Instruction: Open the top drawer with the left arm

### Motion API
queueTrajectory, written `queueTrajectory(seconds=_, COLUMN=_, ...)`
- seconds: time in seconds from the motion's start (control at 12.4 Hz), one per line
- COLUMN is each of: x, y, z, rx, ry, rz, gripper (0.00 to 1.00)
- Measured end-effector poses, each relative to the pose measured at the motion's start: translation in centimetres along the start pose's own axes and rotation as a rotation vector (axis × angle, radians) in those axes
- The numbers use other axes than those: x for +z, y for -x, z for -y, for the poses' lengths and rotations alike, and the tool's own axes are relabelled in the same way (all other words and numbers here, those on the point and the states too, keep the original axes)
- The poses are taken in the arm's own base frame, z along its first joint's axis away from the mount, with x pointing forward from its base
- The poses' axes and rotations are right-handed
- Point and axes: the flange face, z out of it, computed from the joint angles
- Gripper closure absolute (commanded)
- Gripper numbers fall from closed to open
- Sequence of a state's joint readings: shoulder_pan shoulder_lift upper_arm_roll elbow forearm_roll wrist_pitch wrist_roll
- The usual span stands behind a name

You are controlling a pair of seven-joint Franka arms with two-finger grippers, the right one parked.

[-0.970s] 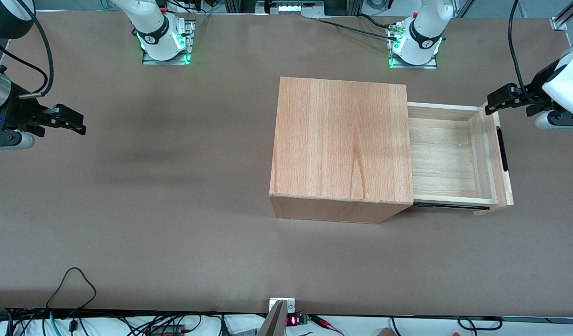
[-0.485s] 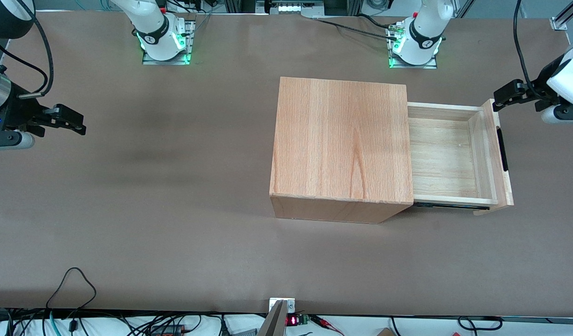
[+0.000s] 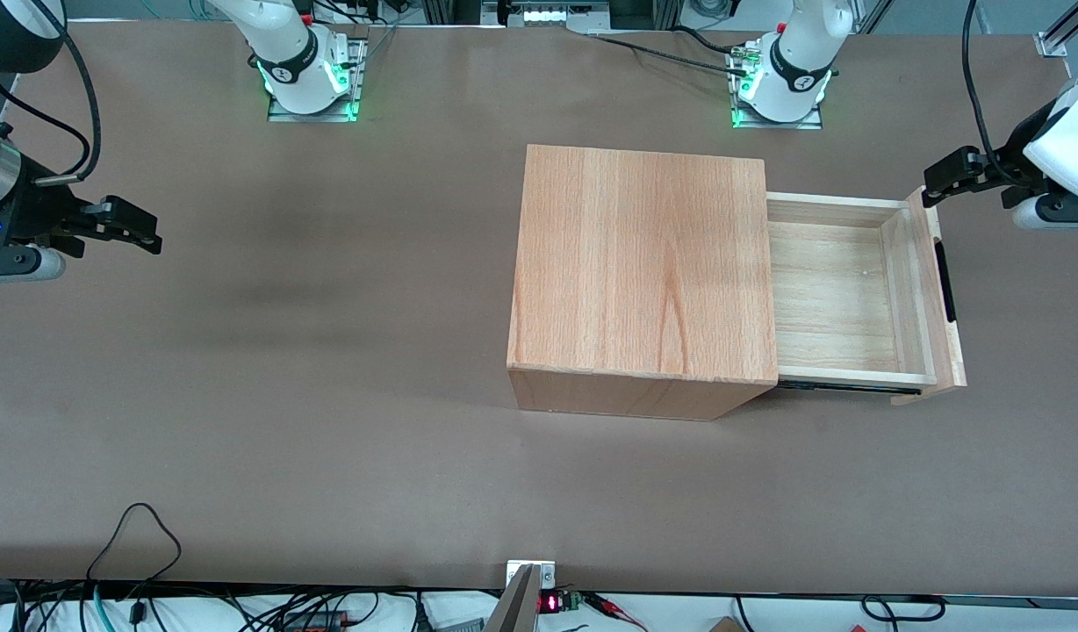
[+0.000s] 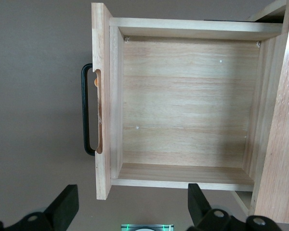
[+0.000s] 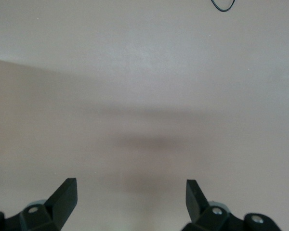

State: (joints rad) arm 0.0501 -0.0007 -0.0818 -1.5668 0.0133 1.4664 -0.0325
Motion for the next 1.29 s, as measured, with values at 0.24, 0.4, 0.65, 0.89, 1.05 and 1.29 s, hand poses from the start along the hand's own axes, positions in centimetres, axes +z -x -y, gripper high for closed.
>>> queueTrajectory(seconds=0.24, x=-0.32, y=0.15, z=0.02, rx=-0.001, ry=0.0, rz=-0.006, gripper=0.0)
queueTrajectory(seconds=0.4, x=-0.38, y=0.16, z=0.13, rx=-0.003, ry=0.0, rz=-0.008, gripper=0.0)
queueTrajectory(seconds=0.65, x=-0.31, y=0.09, z=0.23, rx=-0.004, ry=0.001, rz=-0.008, gripper=0.0)
queueTrajectory(seconds=0.89, x=-0.23, y=0.02, z=0.27, rx=-0.005, ry=0.002, rz=-0.007, gripper=0.0)
queueTrajectory(seconds=1.05, x=-0.23, y=0.01, z=0.48, rx=-0.009, ry=0.003, rz=-0.007, gripper=0.0)
queueTrajectory(seconds=1.29, x=-0.4, y=-0.2, z=0.72, rx=-0.014, ry=0.004, rz=-0.026, gripper=0.0)
